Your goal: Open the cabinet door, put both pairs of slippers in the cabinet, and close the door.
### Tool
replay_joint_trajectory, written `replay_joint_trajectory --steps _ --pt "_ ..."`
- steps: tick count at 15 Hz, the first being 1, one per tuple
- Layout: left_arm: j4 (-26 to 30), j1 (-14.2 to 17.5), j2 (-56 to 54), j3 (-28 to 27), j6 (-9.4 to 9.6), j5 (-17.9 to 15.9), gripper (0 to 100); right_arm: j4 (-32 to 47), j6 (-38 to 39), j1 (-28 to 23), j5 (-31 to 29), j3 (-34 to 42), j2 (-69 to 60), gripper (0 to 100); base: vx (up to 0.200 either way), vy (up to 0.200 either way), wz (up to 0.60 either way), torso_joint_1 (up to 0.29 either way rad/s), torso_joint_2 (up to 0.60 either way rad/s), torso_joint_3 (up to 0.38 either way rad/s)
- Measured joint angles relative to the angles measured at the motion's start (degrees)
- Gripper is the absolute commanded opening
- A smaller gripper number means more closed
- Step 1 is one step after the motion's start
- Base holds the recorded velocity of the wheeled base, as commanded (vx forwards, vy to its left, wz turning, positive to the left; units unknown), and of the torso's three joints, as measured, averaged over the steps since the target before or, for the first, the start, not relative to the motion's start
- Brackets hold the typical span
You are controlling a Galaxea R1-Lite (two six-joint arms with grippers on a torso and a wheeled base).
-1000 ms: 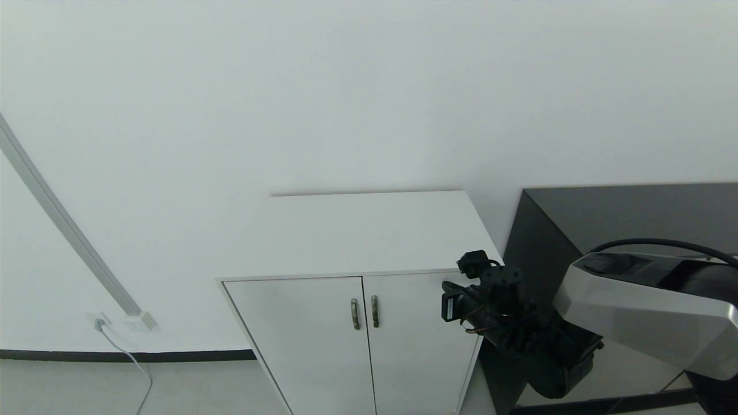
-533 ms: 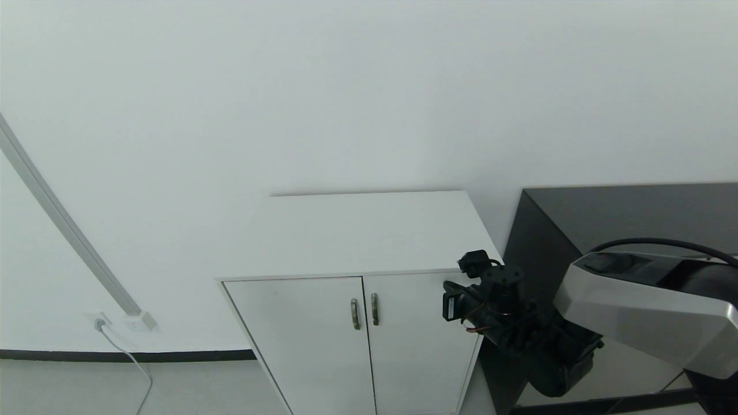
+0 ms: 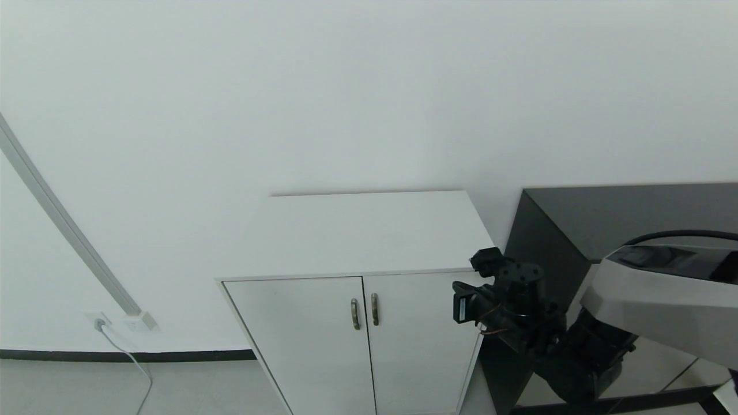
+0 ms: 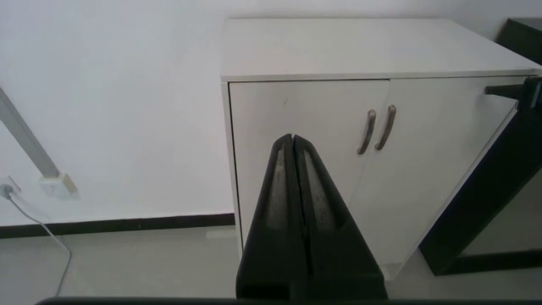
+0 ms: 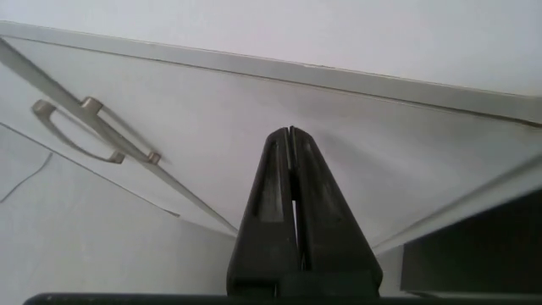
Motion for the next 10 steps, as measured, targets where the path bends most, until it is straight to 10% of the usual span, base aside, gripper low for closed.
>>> replay_joint_trajectory --steps 10 --pt "0.0 0.0 0.0 0.0 -0.15 0.1 0 0.2 -1.1 -14.7 -7.7 37.6 -33.7 0 0.000 0.000 0.00 0.000 0.00 0.000"
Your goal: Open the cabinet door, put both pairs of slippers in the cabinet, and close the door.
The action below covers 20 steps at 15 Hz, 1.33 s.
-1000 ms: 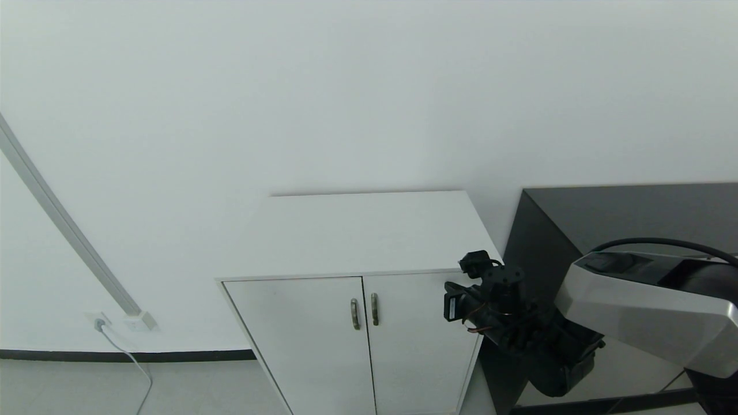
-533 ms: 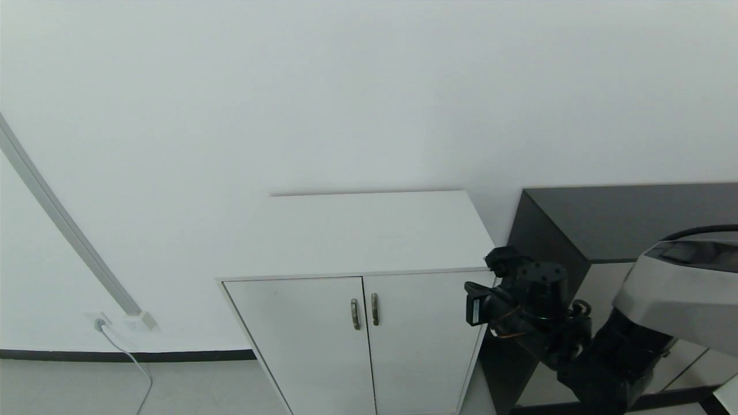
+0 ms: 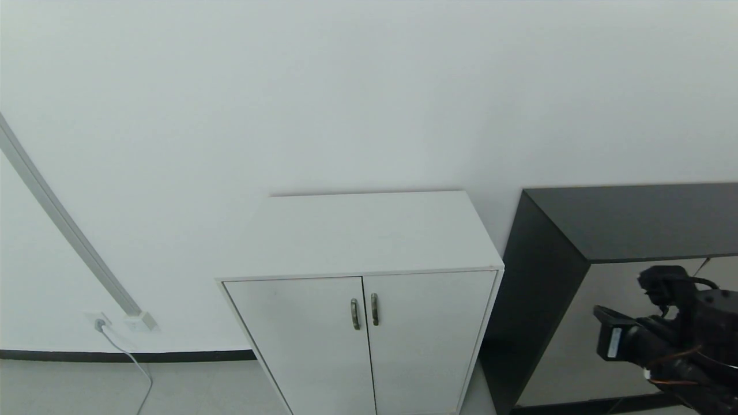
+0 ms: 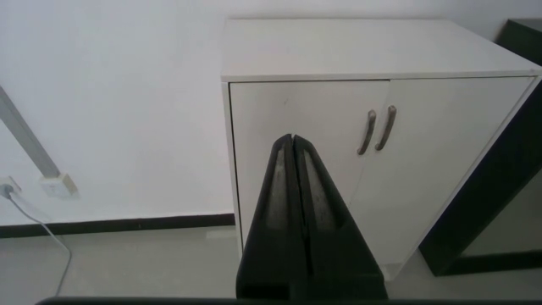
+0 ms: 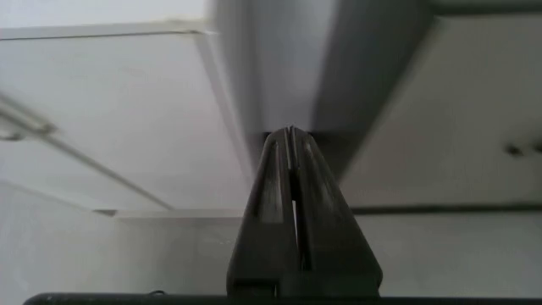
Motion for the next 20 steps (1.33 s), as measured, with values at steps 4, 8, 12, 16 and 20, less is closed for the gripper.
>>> replay_joint_trajectory --steps 4,8,12,16,20 --pt "0.0 0.0 0.0 0.0 0.00 0.0 0 6.8 0.1 -9.4 -2.4 6.3 -11.8 0 0.000 0.000 0.00 0.000 0.00 0.000" --pt "0.0 0.0 0.0 0.0 -0.02 0.0 0 22.1 0.0 -12.1 -2.6 6.8 -25.4 0 0.000 0.000 0.00 0.000 0.00 0.000" --pt "0.0 0.0 0.0 0.0 -0.05 0.0 0 36.7 0.0 -12.5 -2.2 6.8 -39.1 0 0.000 0.000 0.00 0.000 0.00 0.000" --pt "0.0 0.0 0.0 0.0 -0.07 -0.1 0 43.9 0.0 -12.3 -0.1 6.9 -49.7 0 0.000 0.000 0.00 0.000 0.00 0.000" --pt "0.0 0.0 0.0 0.0 -0.02 -0.1 0 54.0 -0.1 -12.3 3.6 6.7 -61.6 0 0.000 0.000 0.00 0.000 0.00 0.000"
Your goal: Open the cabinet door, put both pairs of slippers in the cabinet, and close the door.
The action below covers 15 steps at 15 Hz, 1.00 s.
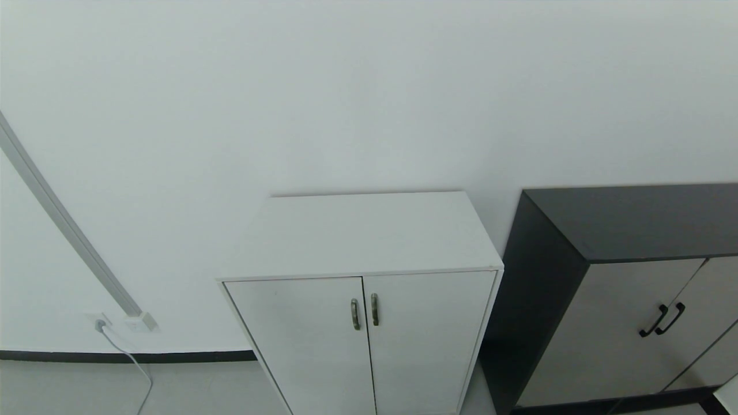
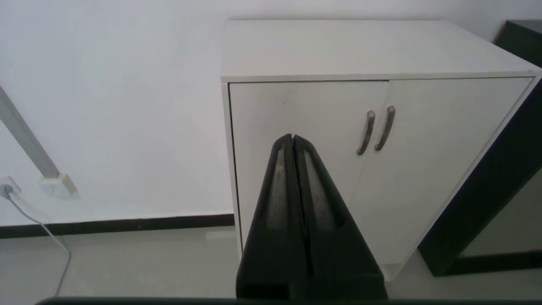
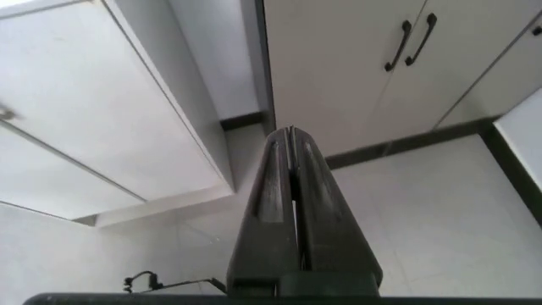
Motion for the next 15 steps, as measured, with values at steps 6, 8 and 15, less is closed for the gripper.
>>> replay_joint_trajectory --steps 6,8,15 --pt "0.0 0.0 0.0 0.0 0.02 0.0 0 10.6 -1.0 0.1 3.6 -1.1 -12.2 0 0.000 0.000 0.00 0.000 0.00 0.000" --pt "0.0 0.0 0.0 0.0 0.02 0.0 0 11.8 -2.0 0.1 3.7 -0.2 -13.6 0 0.000 0.000 0.00 0.000 0.00 0.000" --pt "0.0 0.0 0.0 0.0 0.00 0.0 0 15.9 -4.1 -0.2 5.0 -0.3 -20.2 0 0.000 0.000 0.00 0.000 0.00 0.000"
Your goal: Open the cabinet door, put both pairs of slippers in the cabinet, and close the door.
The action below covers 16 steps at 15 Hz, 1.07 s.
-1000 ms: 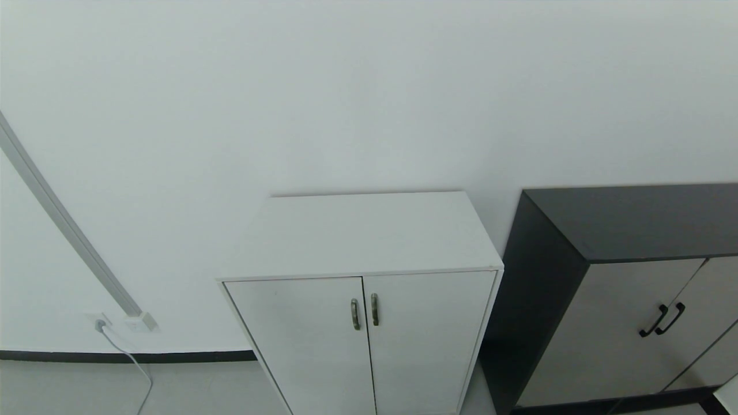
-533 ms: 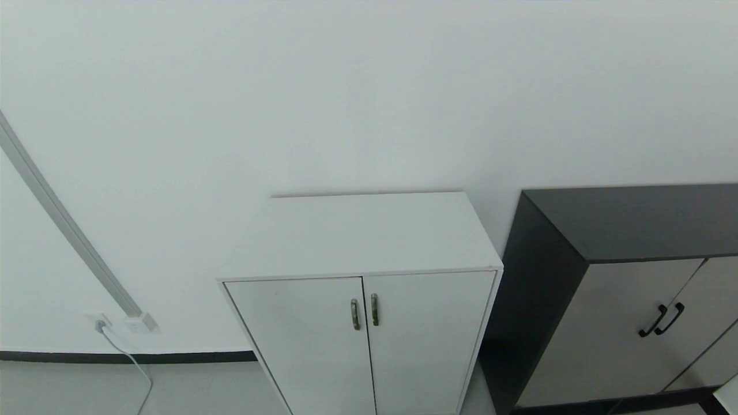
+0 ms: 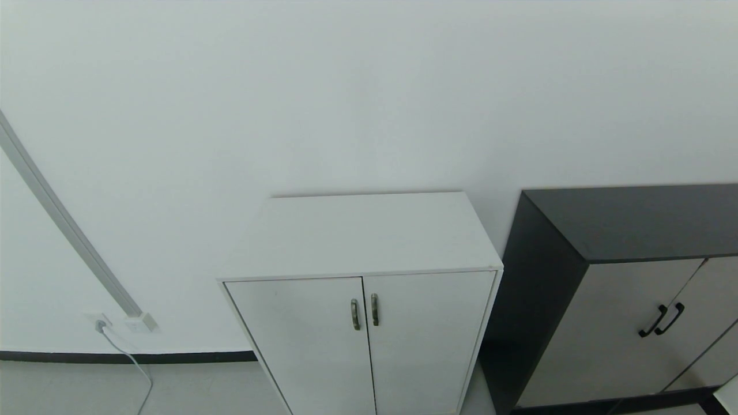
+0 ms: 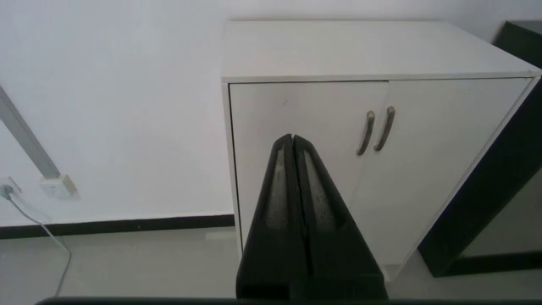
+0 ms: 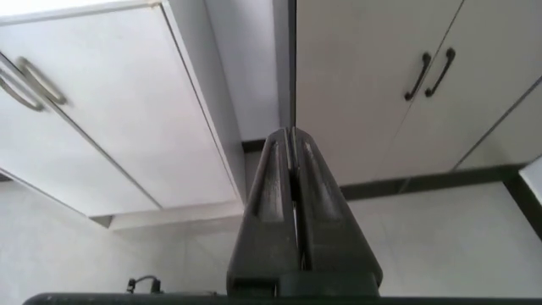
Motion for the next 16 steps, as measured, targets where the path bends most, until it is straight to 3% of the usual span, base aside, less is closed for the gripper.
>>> replay_joint_trajectory --steps 5,10,16 --pt "0.0 0.0 0.0 0.0 0.00 0.0 0 0.1 -1.0 -5.2 1.6 0.0 -6.4 0 0.000 0.000 0.00 0.000 0.00 0.000" --pt "0.0 0.0 0.0 0.0 0.00 0.0 0 0.2 -4.1 -5.1 6.7 0.3 -12.7 0 0.000 0.000 0.00 0.000 0.00 0.000" --pt "0.0 0.0 0.0 0.1 0.44 0.0 0 0.1 -3.9 -5.0 7.9 0.4 -13.6 0 0.000 0.000 0.00 0.000 0.00 0.000"
